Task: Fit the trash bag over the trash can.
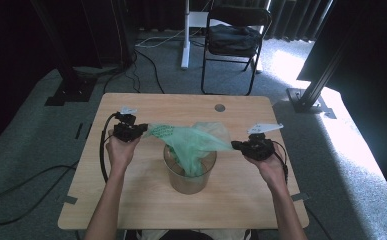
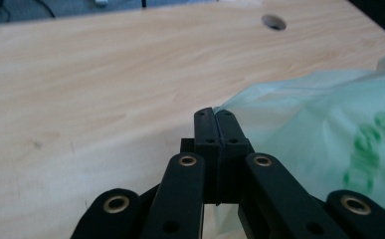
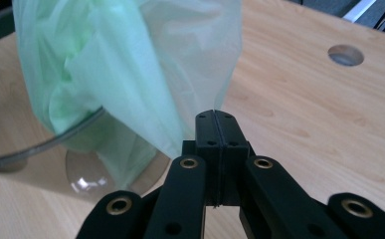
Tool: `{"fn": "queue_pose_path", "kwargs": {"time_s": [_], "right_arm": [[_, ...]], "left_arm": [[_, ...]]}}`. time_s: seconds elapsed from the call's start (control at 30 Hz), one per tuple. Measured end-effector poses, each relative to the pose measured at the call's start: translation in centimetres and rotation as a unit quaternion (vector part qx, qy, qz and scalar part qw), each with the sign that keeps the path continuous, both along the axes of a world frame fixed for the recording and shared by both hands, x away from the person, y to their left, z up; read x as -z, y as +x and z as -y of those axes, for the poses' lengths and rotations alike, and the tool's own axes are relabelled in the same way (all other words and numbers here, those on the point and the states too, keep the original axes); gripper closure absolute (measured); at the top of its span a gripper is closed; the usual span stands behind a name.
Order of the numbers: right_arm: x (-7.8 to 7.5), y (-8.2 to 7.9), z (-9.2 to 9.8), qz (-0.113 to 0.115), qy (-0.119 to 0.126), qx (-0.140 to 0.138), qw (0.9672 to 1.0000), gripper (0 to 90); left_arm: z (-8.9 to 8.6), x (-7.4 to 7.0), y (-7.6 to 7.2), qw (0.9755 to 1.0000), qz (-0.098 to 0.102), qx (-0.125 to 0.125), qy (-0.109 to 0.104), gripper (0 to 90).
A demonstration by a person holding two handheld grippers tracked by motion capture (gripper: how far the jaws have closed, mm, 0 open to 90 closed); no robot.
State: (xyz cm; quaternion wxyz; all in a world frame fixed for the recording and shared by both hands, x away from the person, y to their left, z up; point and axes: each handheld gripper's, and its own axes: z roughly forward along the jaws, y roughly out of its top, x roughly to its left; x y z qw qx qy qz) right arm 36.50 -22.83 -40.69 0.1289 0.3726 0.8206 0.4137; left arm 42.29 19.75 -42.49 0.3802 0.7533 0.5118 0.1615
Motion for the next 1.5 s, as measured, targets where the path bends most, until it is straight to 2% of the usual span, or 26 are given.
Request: {"fn": "queue_pose_path", "kwargs": {"time_s": [0.07, 0.13, 0.17, 0.2, 0.33, 0.43, 0.57, 0.73, 0.9, 1.0, 1.07, 1.1, 1.17, 1.3, 1.5], "right_arm": [[0.3, -0.1, -0.1, -0.006, -0.005, -0.005, 1.0000, 90.0], [0.6, -0.2, -0.2, -0.007, -0.008, -0.009, 0.9999, 90.0], [0.6, -0.2, -0.3, -0.005, -0.006, -0.009, 0.9999, 90.0], [0.6, -0.2, -0.3, -0.005, -0.006, -0.009, 0.9999, 90.0], [0.1, -0.2, -0.3, 0.002, 0.001, -0.008, 1.0000, 90.0], [-0.2, -0.2, -0.5, 0.004, 0.002, -0.010, 0.9999, 90.0], [-0.1, -0.2, -0.9, 0.005, 0.002, -0.014, 0.9999, 90.0], [0.0, -0.2, -1.1, 0.003, 0.003, -0.016, 0.9999, 90.0], [0.0, -0.1, -1.0, 0.004, 0.004, -0.018, 0.9998, 89.9], [0.0, -0.1, -1.1, 0.002, 0.005, -0.019, 0.9998, 89.7], [0.0, -0.1, -1.2, 0.001, 0.005, -0.020, 0.9998, 89.7], [0.1, -0.1, -1.2, 0.002, 0.005, -0.021, 0.9998, 89.7], [0.0, -0.2, -1.2, 0.001, 0.005, -0.021, 0.9998, 89.7], [0.0, -0.5, -1.1, 0.003, 0.005, -0.023, 0.9997, 89.7], [0.2, -1.1, -0.6, 0.001, 0.005, -0.022, 0.9997, 89.8]], "left_arm": [[-0.1, 0.4, -0.1, 1.0000, -0.006, -0.002, 0.000, 89.1], [-0.3, 0.5, -0.3, 1.0000, -0.002, -0.002, -0.008, 82.9], [-0.4, 0.4, -0.4, 0.9999, 0.002, -0.004, -0.014, 74.1], [-0.5, 0.1, -0.6, 0.9998, 0.009, -0.004, -0.019, 74.1], [-0.4, -1.6, -1.5, 0.9985, 0.042, 0.009, -0.034, 62.2], [0.4, -2.7, -2.1, 0.9964, 0.055, 0.043, -0.048, 58.2], [2.3, -3.5, -2.3, 0.9924, 0.065, 0.094, -0.047, 52.6], [3.7, -3.4, -1.9, 0.9894, 0.055, 0.123, -0.057, 48.4], [4.5, -3.1, -1.7, 0.9877, 0.052, 0.138, -0.052, 47.9], [5.1, -3.0, -1.6, 0.9873, 0.046, 0.146, -0.042, 49.6], [5.4, -2.9, -1.8, 0.9861, 0.046, 0.157, -0.029, 64.0], [5.5, -2.9, -2.0, 0.9863, 0.050, 0.155, -0.024, 72.2], [5.6, -2.9, -2.5, 0.9864, 0.059, 0.151, -0.024, 90.0], [5.6, -3.1, -4.2, 0.9848, 0.079, 0.153, -0.024, 90.0], [5.0, -3.3, -7.7, 0.9818, 0.099, 0.160, -0.026, 90.0]]}}
